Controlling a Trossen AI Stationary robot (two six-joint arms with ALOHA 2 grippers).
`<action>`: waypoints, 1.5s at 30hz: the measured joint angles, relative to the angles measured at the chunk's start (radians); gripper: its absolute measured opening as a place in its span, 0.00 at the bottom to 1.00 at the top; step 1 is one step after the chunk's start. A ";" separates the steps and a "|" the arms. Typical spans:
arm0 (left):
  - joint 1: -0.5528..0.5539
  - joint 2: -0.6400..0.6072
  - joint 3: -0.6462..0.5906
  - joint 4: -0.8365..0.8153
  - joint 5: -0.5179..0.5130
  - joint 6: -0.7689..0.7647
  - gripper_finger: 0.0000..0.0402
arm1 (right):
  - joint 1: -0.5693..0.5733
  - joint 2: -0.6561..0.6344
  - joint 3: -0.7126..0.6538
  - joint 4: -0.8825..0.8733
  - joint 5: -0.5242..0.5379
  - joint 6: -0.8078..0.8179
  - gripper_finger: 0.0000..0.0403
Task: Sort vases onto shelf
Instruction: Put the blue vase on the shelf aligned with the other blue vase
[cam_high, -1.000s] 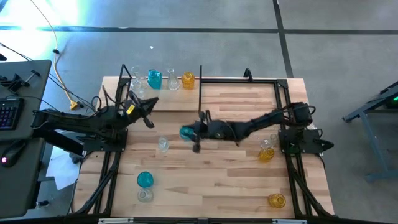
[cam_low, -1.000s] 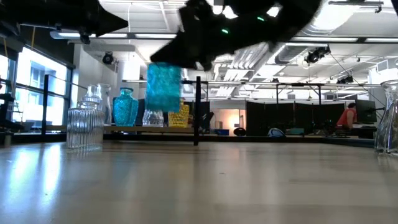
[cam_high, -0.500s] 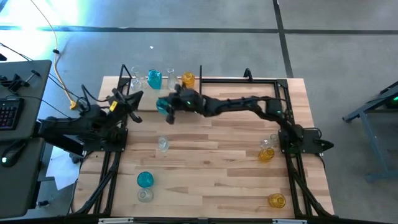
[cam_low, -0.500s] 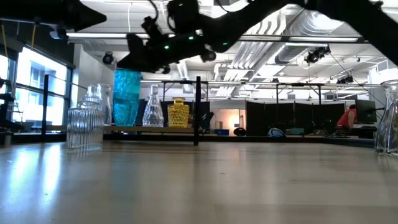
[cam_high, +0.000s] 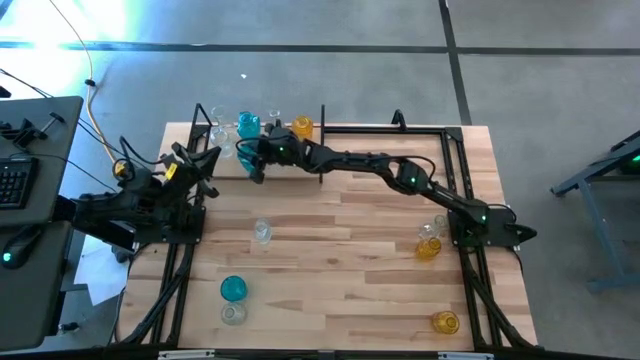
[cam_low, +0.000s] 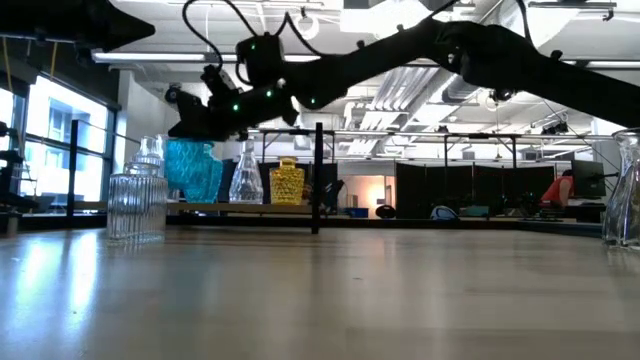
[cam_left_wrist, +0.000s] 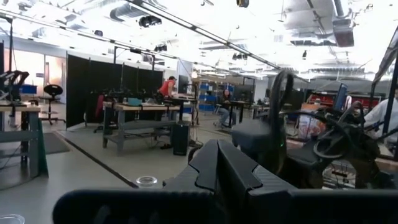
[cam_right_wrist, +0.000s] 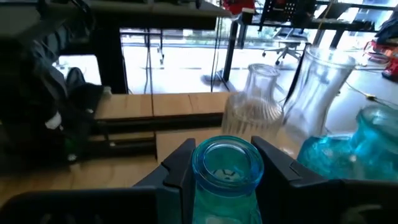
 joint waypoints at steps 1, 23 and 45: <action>0.000 -0.003 0.000 -0.003 0.000 0.000 0.00 | -0.002 0.002 -0.007 -0.001 0.000 0.005 0.23; -0.001 -0.003 0.000 -0.004 0.002 -0.008 0.00 | -0.011 0.002 -0.023 -0.033 0.004 0.030 0.33; -0.001 -0.003 0.000 -0.012 0.028 -0.004 0.00 | 0.010 -0.049 -0.024 0.030 0.063 0.024 0.44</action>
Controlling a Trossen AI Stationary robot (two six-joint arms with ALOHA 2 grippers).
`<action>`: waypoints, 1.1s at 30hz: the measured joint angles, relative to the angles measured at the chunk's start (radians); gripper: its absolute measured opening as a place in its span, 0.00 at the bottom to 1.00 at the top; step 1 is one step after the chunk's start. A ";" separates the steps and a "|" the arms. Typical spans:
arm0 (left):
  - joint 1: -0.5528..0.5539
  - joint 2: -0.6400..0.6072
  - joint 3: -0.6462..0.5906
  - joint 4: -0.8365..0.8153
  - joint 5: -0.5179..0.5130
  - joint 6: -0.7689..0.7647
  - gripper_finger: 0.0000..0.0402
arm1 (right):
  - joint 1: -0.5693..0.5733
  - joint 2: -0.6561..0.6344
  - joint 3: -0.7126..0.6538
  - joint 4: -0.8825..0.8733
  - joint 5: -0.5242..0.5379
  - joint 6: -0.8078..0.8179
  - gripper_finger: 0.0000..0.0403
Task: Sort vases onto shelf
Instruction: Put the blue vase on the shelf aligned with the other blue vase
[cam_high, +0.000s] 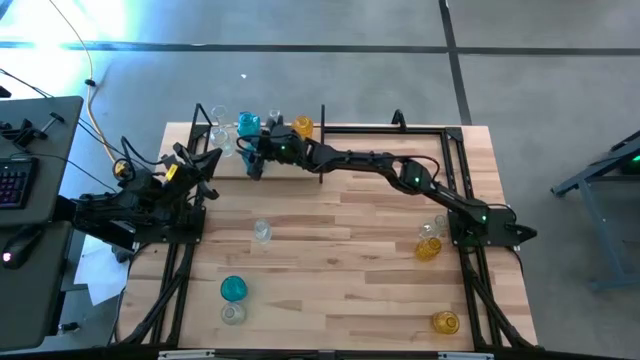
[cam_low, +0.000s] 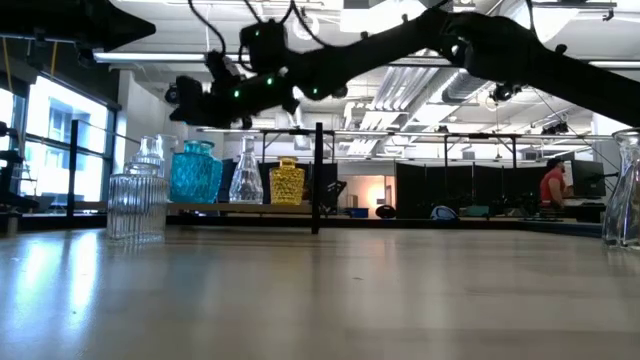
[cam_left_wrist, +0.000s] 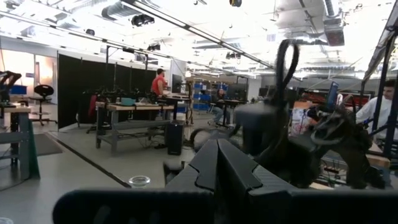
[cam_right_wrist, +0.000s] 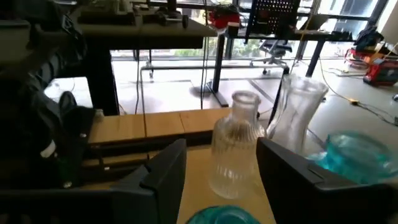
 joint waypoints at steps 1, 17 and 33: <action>0.000 0.000 0.000 -0.001 0.000 0.001 0.00 | 0.004 -0.012 0.000 -0.009 0.010 -0.008 0.44; 0.000 0.002 0.000 -0.009 0.028 0.027 0.00 | 0.109 -0.332 -0.019 -0.491 0.098 -0.275 0.04; 0.000 0.149 0.045 -0.076 0.072 0.002 0.00 | 0.176 -0.695 -0.965 0.239 0.110 -0.132 0.00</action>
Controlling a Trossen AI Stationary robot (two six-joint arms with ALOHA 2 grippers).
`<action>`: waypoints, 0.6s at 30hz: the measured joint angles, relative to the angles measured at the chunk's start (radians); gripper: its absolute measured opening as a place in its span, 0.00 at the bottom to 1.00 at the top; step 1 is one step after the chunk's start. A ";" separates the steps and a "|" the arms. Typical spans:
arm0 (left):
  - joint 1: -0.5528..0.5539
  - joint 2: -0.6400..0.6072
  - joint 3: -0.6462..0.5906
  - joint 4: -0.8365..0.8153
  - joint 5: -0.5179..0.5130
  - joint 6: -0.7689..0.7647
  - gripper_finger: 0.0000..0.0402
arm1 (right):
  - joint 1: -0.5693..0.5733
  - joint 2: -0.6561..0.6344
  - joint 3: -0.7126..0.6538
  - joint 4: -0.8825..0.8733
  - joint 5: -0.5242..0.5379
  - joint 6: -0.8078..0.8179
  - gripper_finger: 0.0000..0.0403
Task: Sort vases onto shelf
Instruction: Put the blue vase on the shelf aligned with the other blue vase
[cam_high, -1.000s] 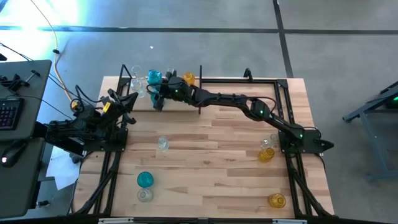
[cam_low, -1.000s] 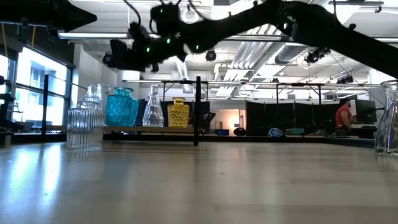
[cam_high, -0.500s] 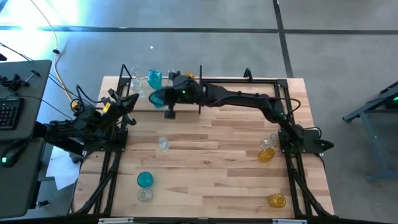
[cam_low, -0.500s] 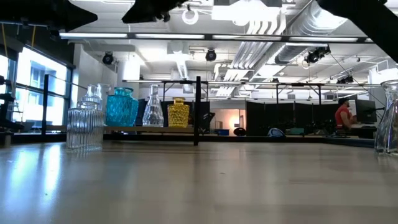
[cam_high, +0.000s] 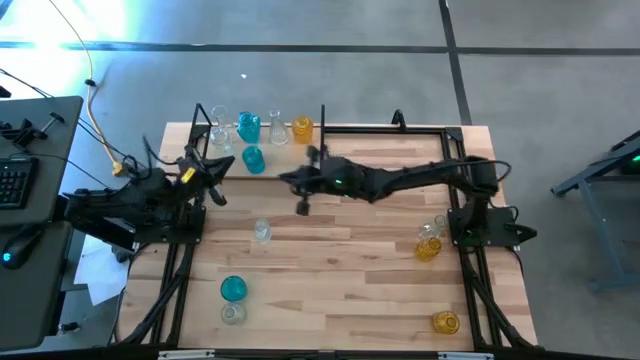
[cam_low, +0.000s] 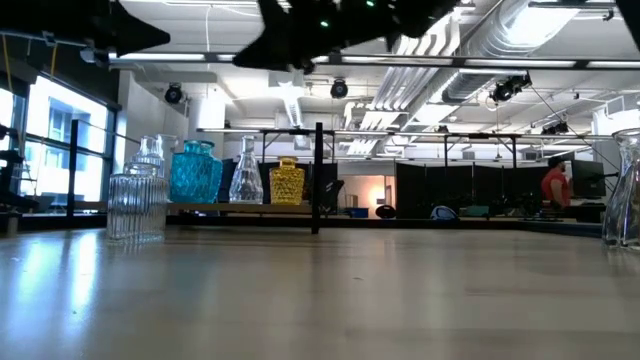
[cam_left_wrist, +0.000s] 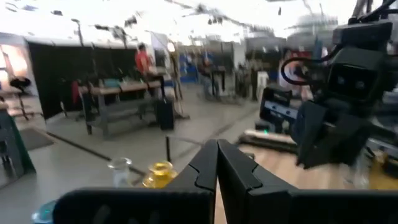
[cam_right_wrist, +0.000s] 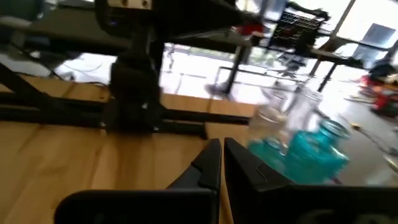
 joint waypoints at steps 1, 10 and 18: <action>0.000 0.034 0.020 -0.020 0.006 -0.019 0.00 | 0.005 -0.033 -0.058 0.023 0.024 0.000 0.00; 0.009 0.459 0.159 -0.176 0.042 -0.168 0.00 | 0.017 -0.250 -0.409 0.232 0.100 0.011 0.00; 0.144 0.785 0.227 -0.277 0.027 -0.290 0.00 | 0.012 -0.309 -0.533 0.297 0.108 0.008 0.00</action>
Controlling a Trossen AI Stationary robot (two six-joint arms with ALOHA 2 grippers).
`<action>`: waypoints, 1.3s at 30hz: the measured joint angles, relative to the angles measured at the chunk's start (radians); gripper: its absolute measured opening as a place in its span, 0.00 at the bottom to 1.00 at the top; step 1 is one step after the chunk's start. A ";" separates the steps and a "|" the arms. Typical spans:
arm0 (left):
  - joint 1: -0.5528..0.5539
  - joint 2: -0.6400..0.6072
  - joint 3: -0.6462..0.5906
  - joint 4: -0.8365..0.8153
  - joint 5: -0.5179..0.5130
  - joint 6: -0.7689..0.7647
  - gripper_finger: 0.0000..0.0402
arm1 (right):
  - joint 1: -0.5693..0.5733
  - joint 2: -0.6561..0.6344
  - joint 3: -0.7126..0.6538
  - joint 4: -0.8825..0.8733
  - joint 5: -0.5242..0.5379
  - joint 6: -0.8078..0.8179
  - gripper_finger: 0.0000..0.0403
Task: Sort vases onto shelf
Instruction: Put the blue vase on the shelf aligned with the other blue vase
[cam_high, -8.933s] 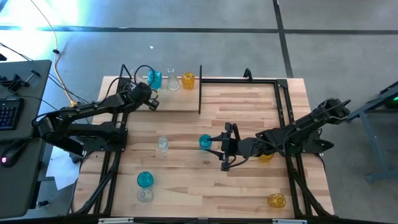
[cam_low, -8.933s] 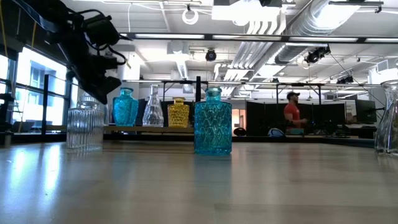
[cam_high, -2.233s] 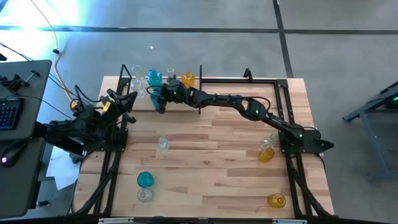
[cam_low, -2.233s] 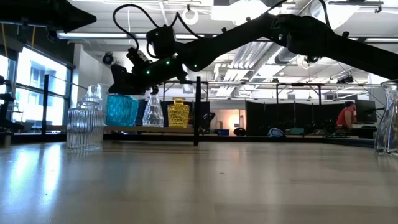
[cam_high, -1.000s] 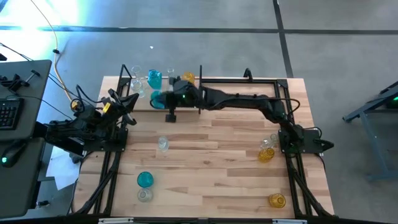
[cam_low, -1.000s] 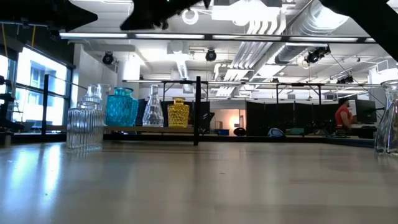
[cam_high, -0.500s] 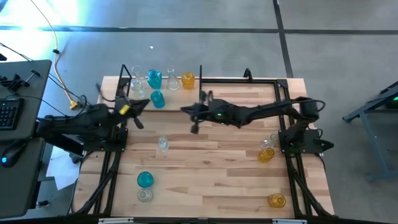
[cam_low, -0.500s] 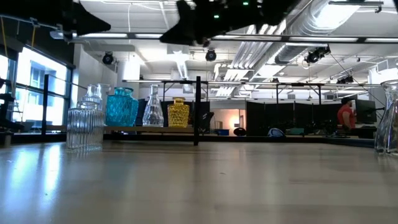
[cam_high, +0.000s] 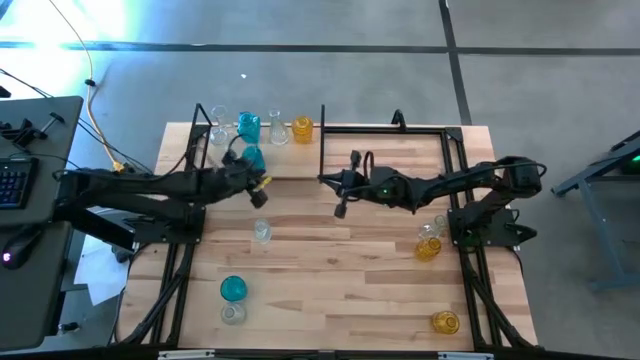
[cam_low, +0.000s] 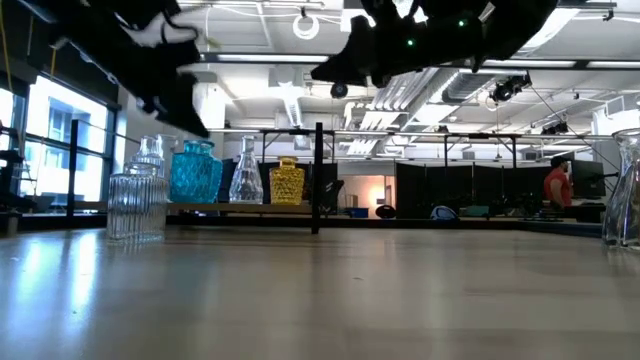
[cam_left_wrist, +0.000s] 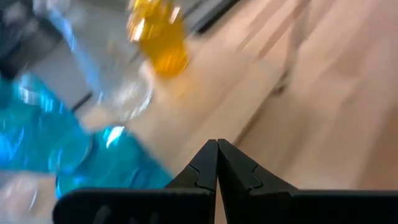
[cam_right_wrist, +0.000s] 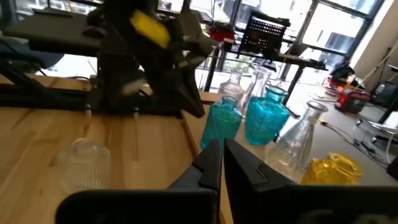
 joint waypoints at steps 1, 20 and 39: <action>0.028 0.031 0.005 -0.011 0.006 -0.016 0.00 | -0.003 -0.002 -0.002 0.000 0.002 0.001 0.00; 0.321 0.235 0.009 -0.009 0.027 -0.009 0.00 | -0.017 0.000 -0.002 -0.036 0.002 0.000 0.00; 0.396 0.239 0.011 0.073 0.113 0.076 0.00 | -0.017 0.001 -0.002 -0.037 0.001 0.000 0.00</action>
